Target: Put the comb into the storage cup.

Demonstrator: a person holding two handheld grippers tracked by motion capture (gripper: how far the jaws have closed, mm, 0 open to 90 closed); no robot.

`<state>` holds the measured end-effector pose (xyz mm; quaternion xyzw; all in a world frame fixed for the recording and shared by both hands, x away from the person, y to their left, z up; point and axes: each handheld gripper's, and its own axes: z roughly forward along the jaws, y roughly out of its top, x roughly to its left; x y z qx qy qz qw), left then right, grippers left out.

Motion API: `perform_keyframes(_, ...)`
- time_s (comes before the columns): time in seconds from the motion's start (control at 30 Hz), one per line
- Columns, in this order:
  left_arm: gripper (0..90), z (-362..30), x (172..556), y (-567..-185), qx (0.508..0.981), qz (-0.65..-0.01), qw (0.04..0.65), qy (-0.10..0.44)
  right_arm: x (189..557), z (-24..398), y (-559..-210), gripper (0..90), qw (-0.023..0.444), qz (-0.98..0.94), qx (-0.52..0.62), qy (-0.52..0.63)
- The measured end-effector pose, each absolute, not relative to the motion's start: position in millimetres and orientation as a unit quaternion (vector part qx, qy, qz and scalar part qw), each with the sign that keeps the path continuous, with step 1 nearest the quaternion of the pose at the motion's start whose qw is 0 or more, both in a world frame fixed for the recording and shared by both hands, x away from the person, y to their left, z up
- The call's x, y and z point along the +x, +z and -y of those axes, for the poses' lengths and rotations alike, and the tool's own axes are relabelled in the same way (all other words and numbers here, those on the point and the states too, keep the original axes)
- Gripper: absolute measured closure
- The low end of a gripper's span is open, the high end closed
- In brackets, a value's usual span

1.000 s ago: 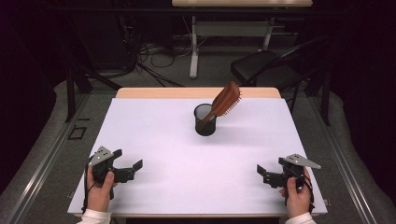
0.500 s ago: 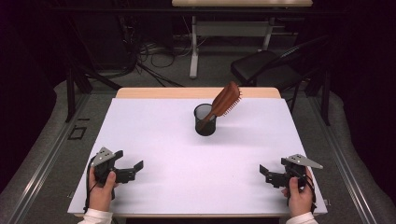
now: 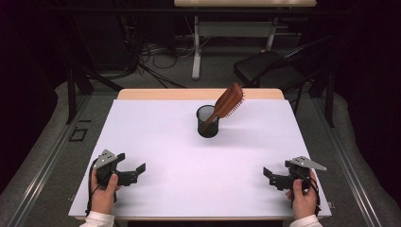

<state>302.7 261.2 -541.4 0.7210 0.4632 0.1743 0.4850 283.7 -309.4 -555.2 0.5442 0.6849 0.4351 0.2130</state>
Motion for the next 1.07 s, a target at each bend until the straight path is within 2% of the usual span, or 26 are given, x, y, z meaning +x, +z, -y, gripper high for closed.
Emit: perform_keyframes(1.07,0.3,-261.3,302.4,-541.2,0.721,-0.465,0.484,0.174,285.2,307.9,-558.9,1.7,0.211,-0.684,0.548,0.433)
